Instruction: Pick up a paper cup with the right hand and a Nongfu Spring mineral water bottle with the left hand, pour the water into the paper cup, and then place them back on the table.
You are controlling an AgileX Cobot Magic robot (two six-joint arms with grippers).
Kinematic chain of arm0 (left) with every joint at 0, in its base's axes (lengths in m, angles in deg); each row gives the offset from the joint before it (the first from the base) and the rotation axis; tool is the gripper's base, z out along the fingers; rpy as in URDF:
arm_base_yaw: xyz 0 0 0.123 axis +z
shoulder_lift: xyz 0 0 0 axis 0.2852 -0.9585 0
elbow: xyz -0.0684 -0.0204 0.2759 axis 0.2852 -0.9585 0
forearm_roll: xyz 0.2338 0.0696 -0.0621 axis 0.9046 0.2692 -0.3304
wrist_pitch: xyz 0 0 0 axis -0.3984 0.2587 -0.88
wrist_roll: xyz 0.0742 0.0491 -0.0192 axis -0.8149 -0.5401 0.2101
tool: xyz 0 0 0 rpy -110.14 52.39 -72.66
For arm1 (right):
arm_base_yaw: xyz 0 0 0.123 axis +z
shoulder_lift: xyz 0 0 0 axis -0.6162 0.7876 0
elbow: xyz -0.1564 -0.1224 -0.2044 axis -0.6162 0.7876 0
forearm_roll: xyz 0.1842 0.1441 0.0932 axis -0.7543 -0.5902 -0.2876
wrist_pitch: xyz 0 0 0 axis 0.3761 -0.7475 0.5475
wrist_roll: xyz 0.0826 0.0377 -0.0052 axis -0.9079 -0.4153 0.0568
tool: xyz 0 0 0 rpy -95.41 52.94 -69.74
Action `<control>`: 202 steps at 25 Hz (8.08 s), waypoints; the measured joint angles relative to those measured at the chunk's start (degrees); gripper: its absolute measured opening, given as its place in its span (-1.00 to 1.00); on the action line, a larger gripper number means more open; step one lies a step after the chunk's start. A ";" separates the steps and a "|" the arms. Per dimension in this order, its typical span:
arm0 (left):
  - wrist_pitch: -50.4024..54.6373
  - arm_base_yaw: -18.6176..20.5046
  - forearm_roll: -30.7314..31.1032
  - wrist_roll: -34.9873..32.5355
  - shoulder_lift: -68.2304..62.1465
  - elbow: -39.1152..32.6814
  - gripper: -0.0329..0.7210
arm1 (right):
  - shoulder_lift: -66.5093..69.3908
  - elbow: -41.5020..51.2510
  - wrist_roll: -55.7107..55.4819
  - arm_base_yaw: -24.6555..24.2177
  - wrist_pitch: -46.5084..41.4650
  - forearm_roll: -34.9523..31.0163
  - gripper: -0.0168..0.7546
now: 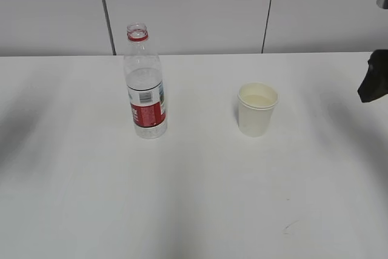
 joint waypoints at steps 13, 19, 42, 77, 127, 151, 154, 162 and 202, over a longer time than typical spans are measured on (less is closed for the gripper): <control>-0.98 0.00 -2.18 0.00 18.33 -15.78 0.52 | -16.84 16.23 2.25 0.00 0.52 -2.45 0.58; -0.92 0.00 -3.53 0.00 27.75 -22.39 0.52 | -24.45 22.82 2.28 0.00 -0.26 -6.39 0.58; 4.52 0.00 -6.12 0.00 50.02 -30.76 0.51 | -53.93 35.20 2.39 0.00 -7.52 -7.39 0.58; 6.58 0.00 -6.12 0.00 79.80 -31.06 0.44 | -74.32 39.08 2.39 0.00 -13.00 -6.36 0.57; 6.80 0.00 -6.12 0.00 83.01 -31.06 0.44 | -88.17 39.21 -0.43 0.98 -13.10 -4.65 0.57; 6.80 0.00 -6.12 0.00 83.01 -31.06 0.44 | -88.17 39.21 -0.46 0.98 -13.10 -4.52 0.57; 6.80 0.00 -6.12 0.00 83.01 -31.06 0.44 | -88.17 39.21 -0.46 0.98 -13.10 -4.52 0.57; 6.80 0.00 -6.12 0.00 83.01 -31.06 0.44 | -88.17 39.21 -0.56 0.98 -13.10 -4.52 0.57; 6.80 0.00 -6.12 0.00 83.01 -31.06 0.44 | -88.17 39.21 -0.56 0.98 -13.10 -4.52 0.57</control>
